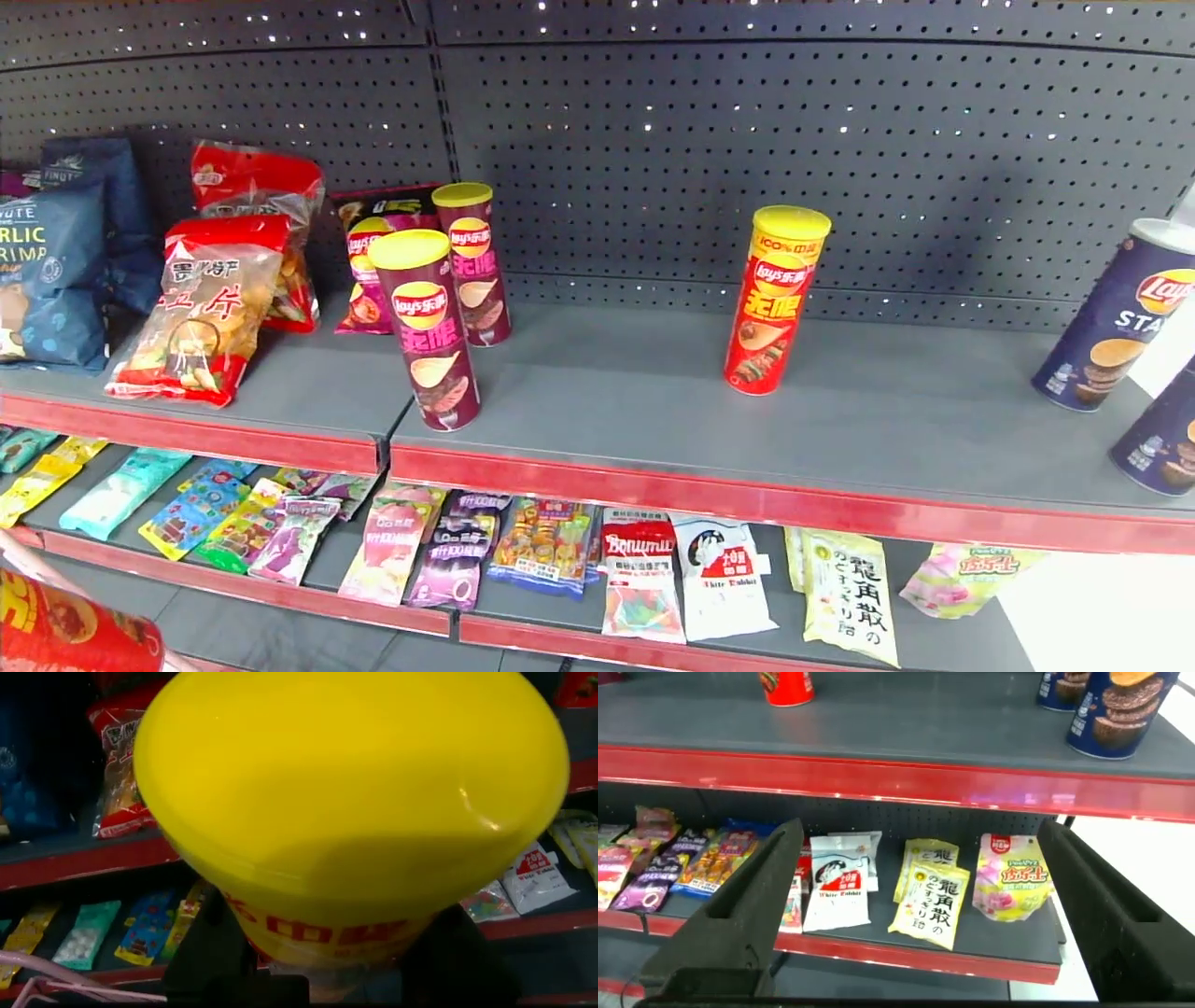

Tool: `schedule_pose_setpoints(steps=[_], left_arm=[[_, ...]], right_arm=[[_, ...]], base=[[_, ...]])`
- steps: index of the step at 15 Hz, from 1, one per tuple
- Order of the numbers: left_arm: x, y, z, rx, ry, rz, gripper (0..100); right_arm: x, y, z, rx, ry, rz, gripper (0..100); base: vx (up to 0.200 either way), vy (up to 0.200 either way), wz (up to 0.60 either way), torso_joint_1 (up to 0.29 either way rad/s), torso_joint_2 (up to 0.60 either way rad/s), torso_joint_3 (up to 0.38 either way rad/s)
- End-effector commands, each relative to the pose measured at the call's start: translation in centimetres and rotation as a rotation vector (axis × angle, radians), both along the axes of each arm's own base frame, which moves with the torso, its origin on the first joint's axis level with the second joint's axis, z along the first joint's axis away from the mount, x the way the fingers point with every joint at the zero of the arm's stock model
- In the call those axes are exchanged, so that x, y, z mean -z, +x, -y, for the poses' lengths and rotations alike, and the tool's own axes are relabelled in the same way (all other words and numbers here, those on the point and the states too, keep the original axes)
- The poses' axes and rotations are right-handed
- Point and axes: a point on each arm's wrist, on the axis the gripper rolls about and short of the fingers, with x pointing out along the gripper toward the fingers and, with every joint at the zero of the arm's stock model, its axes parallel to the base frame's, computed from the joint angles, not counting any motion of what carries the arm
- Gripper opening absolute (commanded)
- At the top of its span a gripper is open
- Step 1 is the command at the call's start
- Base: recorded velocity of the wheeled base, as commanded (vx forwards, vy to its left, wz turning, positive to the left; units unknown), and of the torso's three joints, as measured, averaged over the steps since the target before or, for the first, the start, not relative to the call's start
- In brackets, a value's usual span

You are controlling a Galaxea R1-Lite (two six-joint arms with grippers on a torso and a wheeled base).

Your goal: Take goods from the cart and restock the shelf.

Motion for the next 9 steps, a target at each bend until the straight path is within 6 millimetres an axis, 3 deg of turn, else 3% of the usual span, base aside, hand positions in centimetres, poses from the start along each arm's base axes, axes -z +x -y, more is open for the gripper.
schedule_pose_setpoints(steps=[1, 6, 9], left_arm=[[0.2, -0.6, -0.1, 0.001, 0.006, 0.018, 0], [1.8, -2.8, -0.6, -0.01, 0.005, 0.054, 0], [1.7, -3.7, -0.8, -0.017, -0.004, 0.105, 0]], right_arm=[[0.0, 0.0, 0.0, 0.0, -0.002, -0.001, 100], [-0.2, 0.4, 0.0, -0.036, -0.043, -0.051, 100], [-0.1, 0.1, -0.1, -0.015, -0.063, -0.008, 100]], base=[[0.0, 0.0, 0.0, 0.0, 0.0, 0.0], [0.0, 0.0, 0.0, 0.0, 0.0, 0.0], [0.0, 0.0, 0.0, 0.0, 0.0, 0.0]])
